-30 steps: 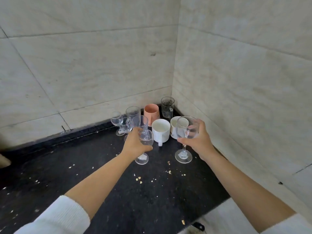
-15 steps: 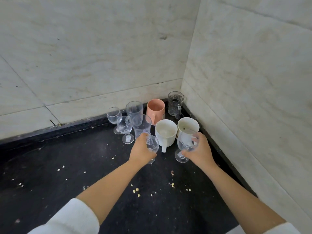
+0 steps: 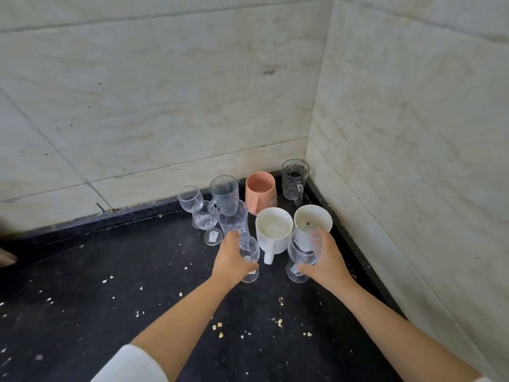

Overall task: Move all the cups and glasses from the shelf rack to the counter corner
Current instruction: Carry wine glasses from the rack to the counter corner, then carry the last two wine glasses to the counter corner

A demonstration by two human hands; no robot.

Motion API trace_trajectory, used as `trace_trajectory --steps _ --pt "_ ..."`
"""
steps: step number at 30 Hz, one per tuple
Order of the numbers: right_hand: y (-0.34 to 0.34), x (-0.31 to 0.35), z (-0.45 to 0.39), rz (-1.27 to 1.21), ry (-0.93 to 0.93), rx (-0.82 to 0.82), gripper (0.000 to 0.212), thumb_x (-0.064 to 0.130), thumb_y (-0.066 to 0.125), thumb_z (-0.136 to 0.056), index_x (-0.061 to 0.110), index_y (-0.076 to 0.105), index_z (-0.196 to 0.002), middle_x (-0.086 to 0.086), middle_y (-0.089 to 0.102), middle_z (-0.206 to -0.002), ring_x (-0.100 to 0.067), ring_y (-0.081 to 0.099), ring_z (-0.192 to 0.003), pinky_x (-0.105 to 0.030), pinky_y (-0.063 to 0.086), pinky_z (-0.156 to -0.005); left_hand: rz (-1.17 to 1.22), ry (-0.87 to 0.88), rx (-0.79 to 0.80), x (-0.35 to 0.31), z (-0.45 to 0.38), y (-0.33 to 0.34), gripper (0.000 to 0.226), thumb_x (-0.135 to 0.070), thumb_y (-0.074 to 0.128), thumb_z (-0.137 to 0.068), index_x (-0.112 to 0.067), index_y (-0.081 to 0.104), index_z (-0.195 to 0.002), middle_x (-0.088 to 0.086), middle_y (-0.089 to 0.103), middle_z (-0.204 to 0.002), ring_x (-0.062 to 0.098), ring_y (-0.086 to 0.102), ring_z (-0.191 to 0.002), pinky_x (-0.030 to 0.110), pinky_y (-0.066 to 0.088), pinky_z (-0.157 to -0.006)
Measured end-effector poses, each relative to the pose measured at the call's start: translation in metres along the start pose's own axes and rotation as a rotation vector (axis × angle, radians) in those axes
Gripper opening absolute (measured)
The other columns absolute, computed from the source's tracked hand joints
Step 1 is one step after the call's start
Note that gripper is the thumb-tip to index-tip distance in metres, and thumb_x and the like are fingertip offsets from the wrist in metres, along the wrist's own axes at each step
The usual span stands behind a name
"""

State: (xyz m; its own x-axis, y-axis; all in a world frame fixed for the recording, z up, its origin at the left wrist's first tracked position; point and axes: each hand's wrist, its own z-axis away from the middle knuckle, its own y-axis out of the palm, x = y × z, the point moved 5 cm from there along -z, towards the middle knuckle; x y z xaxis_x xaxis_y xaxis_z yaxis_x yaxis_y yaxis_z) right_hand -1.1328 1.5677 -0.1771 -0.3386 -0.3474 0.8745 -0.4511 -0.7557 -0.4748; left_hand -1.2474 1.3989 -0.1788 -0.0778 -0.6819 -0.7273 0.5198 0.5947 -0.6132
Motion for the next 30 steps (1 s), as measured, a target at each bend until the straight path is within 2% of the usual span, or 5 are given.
trace_trajectory --steps 4,7,13,23,30 --pt "0.0 -0.004 0.002 0.008 0.004 0.046 0.079 0.006 0.078 -0.065 0.018 0.035 -0.13 0.002 0.042 -0.127 -0.004 0.039 -0.113 0.002 0.038 -0.066 -0.011 -0.043 -0.052 0.004 0.005 0.002 0.078 -0.015 0.079 -0.066 -0.012 0.035 -0.13 0.005 0.047 -0.137 0.022 0.052 -0.118 0.031 0.048 -0.091" --pt "-0.004 0.002 0.003 0.054 -0.016 0.04 0.085 0.011 0.081 -0.062 0.016 0.033 -0.132 -0.001 0.043 -0.128 -0.014 0.043 -0.119 -0.019 0.04 -0.086 -0.015 -0.046 -0.072 0.003 0.011 0.001 0.084 -0.021 0.08 -0.064 -0.014 0.034 -0.133 0.004 0.05 -0.135 0.021 0.054 -0.117 0.033 0.048 -0.096" --pt "-0.002 0.055 0.012 0.448 -0.299 -0.085 0.068 0.029 0.079 -0.062 0.002 0.051 -0.117 -0.014 0.055 -0.117 -0.032 0.05 -0.112 -0.042 0.038 -0.092 -0.073 -0.069 -0.226 0.009 0.041 -0.024 0.085 -0.043 0.069 -0.075 -0.016 0.026 -0.142 0.006 0.043 -0.143 0.023 0.046 -0.129 0.039 0.043 -0.101" --pt "0.141 0.193 0.06 0.618 -0.814 0.337 0.043 0.035 0.055 -0.084 0.011 0.055 -0.12 -0.002 0.053 -0.127 -0.02 0.04 -0.126 -0.037 0.025 -0.11 -0.344 -0.368 -0.585 0.091 0.17 -0.164 0.048 -0.028 0.051 -0.089 -0.011 0.041 -0.133 0.009 0.046 -0.135 0.026 0.044 -0.124 0.037 0.042 -0.094" --pt "0.256 0.315 0.214 0.586 -1.161 0.624 0.031 0.025 0.054 -0.085 0.006 0.064 -0.107 -0.012 0.063 -0.114 -0.029 0.053 -0.11 -0.038 0.041 -0.093 -0.721 -0.753 -0.636 0.163 0.363 -0.254 0.034 -0.026 0.046 -0.091 -0.009 0.048 -0.121 0.011 0.05 -0.126 0.03 0.044 -0.121 0.039 0.043 -0.092"
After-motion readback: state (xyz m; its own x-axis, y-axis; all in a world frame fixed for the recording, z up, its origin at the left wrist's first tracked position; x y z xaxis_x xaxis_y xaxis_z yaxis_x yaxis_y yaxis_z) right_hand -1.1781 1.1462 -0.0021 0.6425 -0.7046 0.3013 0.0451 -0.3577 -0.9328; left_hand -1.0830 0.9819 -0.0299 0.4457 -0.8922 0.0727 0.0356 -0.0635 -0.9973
